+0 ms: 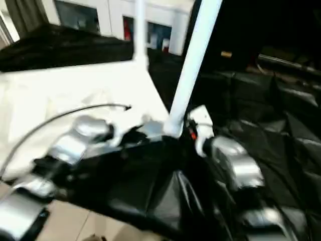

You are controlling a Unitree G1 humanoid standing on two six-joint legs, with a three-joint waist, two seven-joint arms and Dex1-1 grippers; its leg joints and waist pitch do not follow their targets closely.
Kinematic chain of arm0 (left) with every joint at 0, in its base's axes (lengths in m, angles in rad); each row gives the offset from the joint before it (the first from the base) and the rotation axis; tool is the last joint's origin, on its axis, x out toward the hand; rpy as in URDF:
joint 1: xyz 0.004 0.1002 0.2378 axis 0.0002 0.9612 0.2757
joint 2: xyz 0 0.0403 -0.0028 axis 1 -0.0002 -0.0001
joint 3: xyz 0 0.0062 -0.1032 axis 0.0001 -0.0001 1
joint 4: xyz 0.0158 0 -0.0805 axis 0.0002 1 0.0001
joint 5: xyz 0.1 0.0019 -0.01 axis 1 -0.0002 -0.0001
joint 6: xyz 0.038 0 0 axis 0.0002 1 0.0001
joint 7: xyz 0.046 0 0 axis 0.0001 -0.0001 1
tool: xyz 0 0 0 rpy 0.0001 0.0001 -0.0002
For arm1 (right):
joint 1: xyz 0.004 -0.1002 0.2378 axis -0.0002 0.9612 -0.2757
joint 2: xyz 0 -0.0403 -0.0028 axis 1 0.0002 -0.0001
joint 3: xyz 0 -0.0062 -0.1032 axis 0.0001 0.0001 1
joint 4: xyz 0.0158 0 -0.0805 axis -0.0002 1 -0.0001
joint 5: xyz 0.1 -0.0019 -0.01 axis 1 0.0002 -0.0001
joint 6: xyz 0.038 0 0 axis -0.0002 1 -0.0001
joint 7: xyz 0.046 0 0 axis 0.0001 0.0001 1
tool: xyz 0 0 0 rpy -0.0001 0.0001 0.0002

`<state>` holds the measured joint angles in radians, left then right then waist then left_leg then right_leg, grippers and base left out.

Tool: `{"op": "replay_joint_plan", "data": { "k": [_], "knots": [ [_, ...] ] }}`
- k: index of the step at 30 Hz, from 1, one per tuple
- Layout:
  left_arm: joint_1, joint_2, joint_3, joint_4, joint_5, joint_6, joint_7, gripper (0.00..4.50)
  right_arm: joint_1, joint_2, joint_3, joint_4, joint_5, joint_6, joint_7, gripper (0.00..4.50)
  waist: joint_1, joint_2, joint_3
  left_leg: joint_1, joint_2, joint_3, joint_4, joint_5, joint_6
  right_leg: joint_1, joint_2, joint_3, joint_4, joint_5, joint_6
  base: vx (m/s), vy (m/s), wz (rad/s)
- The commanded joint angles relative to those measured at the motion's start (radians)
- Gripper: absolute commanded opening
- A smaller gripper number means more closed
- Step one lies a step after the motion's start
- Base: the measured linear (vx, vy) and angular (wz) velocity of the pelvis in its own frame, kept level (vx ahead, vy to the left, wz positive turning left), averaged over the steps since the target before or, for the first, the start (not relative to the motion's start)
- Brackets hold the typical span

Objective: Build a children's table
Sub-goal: Rotate leg to tighten

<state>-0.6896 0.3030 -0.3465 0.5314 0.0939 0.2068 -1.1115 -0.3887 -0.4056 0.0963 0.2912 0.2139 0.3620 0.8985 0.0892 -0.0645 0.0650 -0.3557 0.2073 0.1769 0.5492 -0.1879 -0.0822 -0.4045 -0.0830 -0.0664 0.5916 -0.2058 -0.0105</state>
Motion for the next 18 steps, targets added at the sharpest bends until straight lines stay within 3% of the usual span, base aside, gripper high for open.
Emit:
{"op": "replay_joint_plan", "data": {
  "k": [1,3,6,8,13,18],
  "knots": [
    [0.035,0.027,-0.031,-0.078,-0.062,-0.026,-0.115,0.00,0.032,-0.054,0.050,-0.094,0.013,0.002,0.095,4.37,0.003,0.000,-0.060,0.008,0.033,0.003,-0.040,0.000,0.139,0.067,-0.060,0.047,-0.033,0.135,-0.286,0.000,0.000,0.00],
    [0.057,0.066,-0.038,-0.115,-0.077,-0.028,-0.179,0.00,0.045,-0.079,0.069,-0.126,0.012,0.001,0.122,4.37,0.000,0.001,-0.056,0.007,0.030,0.005,-0.042,-0.030,0.124,0.063,-0.058,0.048,-0.036,0.089,-0.275,0.000,0.000,0.00],
    [0.076,0.099,-0.042,-0.144,-0.083,-0.028,-0.222,0.00,0.051,-0.084,0.081,-0.136,0.002,-0.015,0.138,4.37,0.000,0.006,-0.051,0.012,0.033,0.005,-0.048,-0.112,0.070,0.055,-0.059,0.051,-0.046,-0.030,-0.258,0.000,0.000,0.00],
    [0.084,0.110,-0.042,-0.161,-0.085,-0.024,-0.236,0.00,0.052,-0.084,0.085,-0.137,-0.005,-0.021,0.143,4.37,0.002,0.007,-0.051,0.015,0.034,0.006,-0.049,-0.132,0.054,0.053,-0.059,0.052,-0.046,-0.052,-0.251,0.000,0.000,0.00],
    [0.095,0.126,-0.042,-0.195,-0.092,-0.013,-0.242,0.00,0.056,-0.088,0.093,-0.144,-0.002,-0.020,0.147,4.37,0.002,0.003,-0.053,0.007,0.029,0.003,-0.045,-0.115,0.044,0.058,-0.057,0.051,-0.038,-0.036,-0.239,0.000,0.000,0.00],
    [0.100,0.130,-0.043,-0.203,-0.087,-0.015,-0.237,0.00,0.055,-0.093,0.112,-0.123,-0.015,-0.038,0.163,4.21,0.002,0.000,-0.060,0.004,0.024,0.004,-0.036,-0.056,0.064,0.062,-0.054,0.050,-0.027,0.048,-0.250,0.000,0.000,0.00]
  ]
}}
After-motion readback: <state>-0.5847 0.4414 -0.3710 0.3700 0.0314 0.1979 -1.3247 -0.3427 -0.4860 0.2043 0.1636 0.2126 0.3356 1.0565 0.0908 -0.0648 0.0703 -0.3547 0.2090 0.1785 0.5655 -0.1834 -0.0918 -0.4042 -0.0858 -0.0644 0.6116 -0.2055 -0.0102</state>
